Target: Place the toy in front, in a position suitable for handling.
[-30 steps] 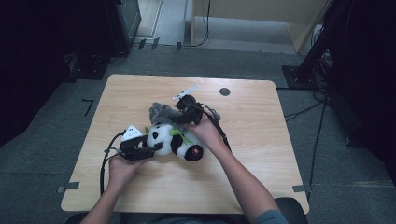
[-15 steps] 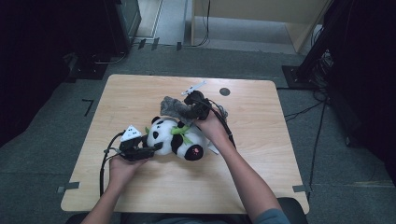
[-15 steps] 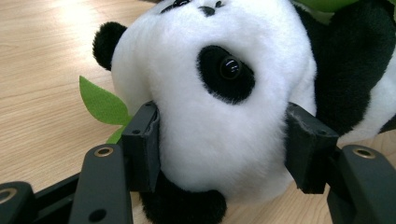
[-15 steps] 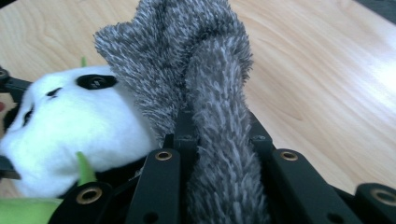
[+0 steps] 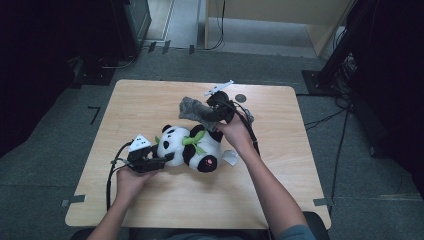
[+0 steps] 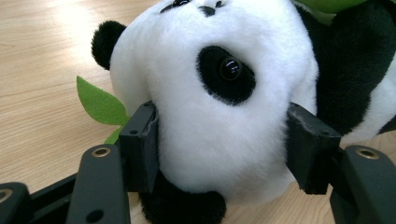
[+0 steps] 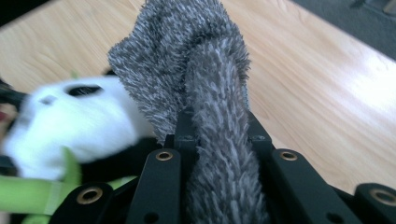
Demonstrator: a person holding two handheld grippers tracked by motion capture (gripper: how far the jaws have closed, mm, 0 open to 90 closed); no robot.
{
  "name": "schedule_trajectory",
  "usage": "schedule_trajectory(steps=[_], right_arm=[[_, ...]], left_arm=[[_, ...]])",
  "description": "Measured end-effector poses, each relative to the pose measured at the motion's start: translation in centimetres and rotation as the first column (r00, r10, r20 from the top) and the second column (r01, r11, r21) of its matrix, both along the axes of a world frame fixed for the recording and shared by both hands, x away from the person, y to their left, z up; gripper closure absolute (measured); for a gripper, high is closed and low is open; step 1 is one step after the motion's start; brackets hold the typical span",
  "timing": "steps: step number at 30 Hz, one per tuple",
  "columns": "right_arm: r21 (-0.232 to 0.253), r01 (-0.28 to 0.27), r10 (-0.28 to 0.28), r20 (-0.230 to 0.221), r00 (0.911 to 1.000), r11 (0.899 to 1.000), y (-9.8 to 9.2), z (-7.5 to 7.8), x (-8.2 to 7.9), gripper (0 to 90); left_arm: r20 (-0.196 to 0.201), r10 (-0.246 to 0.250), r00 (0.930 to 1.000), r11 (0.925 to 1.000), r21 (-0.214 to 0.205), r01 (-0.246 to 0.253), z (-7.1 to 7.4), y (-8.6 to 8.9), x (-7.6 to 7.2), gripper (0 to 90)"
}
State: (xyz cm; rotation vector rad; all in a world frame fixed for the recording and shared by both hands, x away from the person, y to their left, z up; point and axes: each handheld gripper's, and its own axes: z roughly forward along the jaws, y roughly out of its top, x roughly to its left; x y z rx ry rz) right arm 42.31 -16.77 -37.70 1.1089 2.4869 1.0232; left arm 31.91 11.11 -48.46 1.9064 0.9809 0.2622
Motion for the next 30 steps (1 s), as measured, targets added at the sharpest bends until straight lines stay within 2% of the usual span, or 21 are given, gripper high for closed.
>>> schedule_trajectory(steps=[5, 8, 9, 14, 18, 21, 30], right_arm=[[0.043, -0.056, 0.055, 0.023, 0.9982, 0.998, 1.9, 1.7, -0.8, 73.8], [0.06, -0.088, 0.086, 0.023, 0.996, 0.994, 2.9, 2.0, -1.1, 73.7], [0.066, -0.116, 0.115, 0.029, 0.993, 0.991, 4.2, 2.0, -1.4, 73.6], [0.07, -0.154, 0.153, 0.009, 0.9881, 0.986, 6.5, 1.1, -1.7, 73.3], [0.049, -0.176, 0.178, -0.021, 0.9839, 0.983, 7.8, -0.1, -1.9, 73.1], [0.04, -0.19, 0.192, -0.049, 0.9801, 0.981, 8.2, -1.2, -1.9, 72.4], [0.103, -0.173, 0.182, -0.086, 0.9796, 0.98, 7.1, -2.5, -1.6, 72.5]], left_arm=[[0.001, -0.002, 1.0, 1.0, 0.0, 0.002, 0.0, 0.0, 0.0, 35.8], [0.002, -0.003, 1.0, 1.0, 0.001, 0.003, 0.0, 0.0, 0.0, 35.5], [0.001, 0.001, 1.0, 1.0, -0.007, -0.001, 0.0, 0.0, 0.0, 35.2], [-0.001, 0.004, 1.0, 0.9999, -0.01, -0.004, -0.1, 0.1, 0.0, 33.2], [-0.007, 0.01, 0.9999, 0.9998, -0.017, -0.01, -0.1, 0.1, 0.0, 31.4], [-0.012, 0.012, 0.9999, 0.9998, -0.018, -0.012, -0.1, 0.1, 0.1, 30.6], [-0.016, 0.015, 0.9998, 0.9998, -0.014, -0.015, -0.1, 0.0, 0.0, 32.2]])
